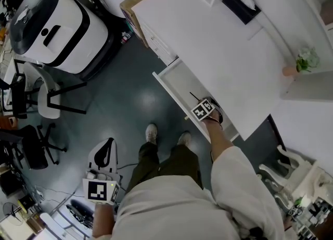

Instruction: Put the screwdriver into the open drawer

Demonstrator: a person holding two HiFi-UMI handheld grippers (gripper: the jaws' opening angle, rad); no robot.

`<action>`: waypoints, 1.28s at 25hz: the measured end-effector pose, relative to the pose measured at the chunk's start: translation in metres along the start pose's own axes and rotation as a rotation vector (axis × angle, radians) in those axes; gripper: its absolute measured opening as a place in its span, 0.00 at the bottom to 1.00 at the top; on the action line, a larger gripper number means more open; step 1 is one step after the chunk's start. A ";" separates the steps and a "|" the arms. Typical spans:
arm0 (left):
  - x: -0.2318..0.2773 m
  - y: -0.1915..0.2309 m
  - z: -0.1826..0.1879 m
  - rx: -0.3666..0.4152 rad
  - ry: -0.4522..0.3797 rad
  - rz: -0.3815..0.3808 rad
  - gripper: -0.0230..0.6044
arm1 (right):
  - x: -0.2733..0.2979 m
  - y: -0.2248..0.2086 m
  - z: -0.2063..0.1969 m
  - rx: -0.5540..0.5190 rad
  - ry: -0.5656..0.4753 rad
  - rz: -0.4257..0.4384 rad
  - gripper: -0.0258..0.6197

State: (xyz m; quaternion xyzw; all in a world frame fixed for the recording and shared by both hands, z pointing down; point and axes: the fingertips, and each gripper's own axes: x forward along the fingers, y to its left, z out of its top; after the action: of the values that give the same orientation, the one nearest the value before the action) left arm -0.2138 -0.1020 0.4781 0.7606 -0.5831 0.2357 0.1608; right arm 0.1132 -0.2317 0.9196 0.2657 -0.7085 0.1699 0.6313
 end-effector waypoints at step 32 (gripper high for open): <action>0.011 -0.025 0.032 0.037 -0.110 -0.123 0.04 | -0.110 -0.003 0.040 0.105 -0.280 -0.050 0.17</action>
State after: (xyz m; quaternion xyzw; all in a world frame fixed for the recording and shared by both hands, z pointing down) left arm -0.1819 -0.1212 0.4583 0.8096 -0.5389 0.1938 0.1285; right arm 0.0894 -0.2391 0.8052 0.3368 -0.7731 0.1521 0.5154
